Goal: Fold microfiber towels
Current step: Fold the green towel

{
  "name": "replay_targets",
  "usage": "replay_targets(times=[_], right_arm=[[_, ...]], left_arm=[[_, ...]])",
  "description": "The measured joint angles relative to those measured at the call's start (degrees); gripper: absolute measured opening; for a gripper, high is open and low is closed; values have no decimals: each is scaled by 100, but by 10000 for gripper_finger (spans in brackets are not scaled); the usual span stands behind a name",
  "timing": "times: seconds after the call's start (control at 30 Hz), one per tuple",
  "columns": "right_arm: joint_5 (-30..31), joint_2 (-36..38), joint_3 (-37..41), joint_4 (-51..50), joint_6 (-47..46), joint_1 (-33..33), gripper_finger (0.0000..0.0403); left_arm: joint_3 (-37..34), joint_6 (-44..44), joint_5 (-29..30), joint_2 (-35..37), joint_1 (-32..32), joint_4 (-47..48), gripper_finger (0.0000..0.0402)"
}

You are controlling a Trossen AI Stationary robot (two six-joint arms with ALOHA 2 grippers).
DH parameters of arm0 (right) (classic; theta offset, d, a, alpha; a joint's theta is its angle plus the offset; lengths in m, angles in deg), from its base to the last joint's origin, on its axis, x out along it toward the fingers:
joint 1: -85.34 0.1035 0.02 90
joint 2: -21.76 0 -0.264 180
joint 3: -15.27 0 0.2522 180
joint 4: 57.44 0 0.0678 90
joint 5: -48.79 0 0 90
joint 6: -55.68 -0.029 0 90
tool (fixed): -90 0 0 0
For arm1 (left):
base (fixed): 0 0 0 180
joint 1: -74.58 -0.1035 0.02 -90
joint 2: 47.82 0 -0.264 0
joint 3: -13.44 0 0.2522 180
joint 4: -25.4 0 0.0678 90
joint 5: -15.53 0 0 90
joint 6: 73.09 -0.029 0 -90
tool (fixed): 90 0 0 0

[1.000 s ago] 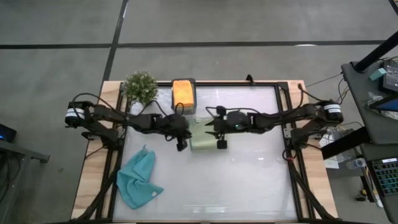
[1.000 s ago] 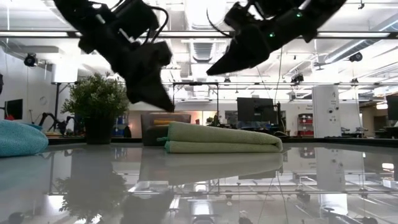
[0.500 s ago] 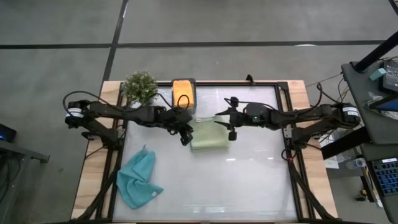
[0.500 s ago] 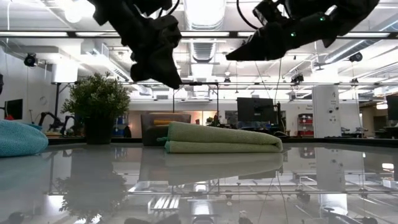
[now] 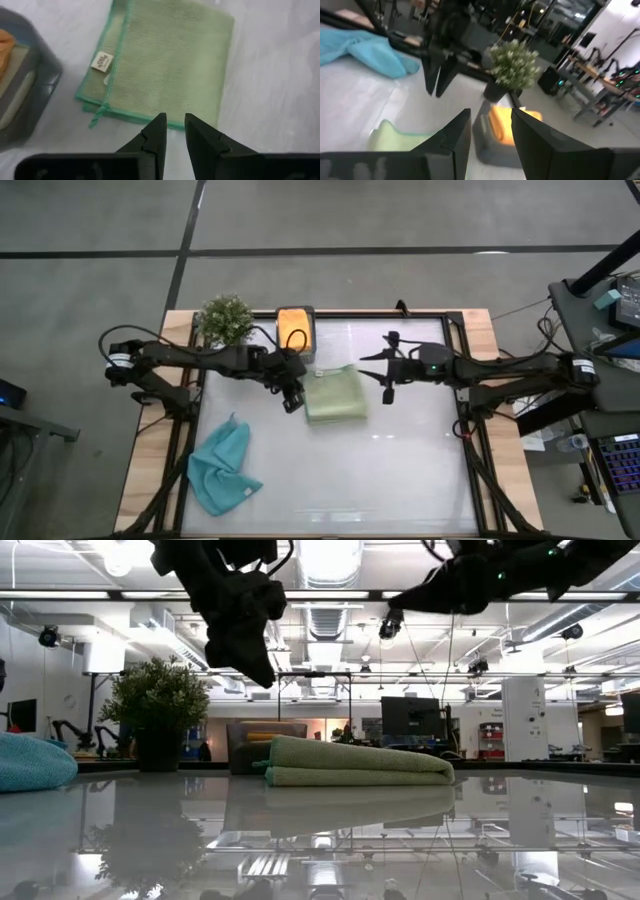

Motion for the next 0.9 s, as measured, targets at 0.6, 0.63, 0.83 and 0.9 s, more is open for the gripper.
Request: replay_targets(times=[0.6, 0.63, 0.83, 0.9], right_arm=[[4, 518, 224, -222, -5, -10, 132], [4, 517, 224, -222, -6, -10, 132], [4, 513, 224, -222, -5, -10, 132], [7, 513, 224, -222, -5, -10, 132]], left_arm=[[-818, -1319, 8, -20, -127, -728, 188], [-887, -1317, 19, -21, -163, -820, 189], [-1354, -1307, 93, -79, -329, -1997, 189], [-1479, -1306, 92, -146, -327, -2390, 189]])
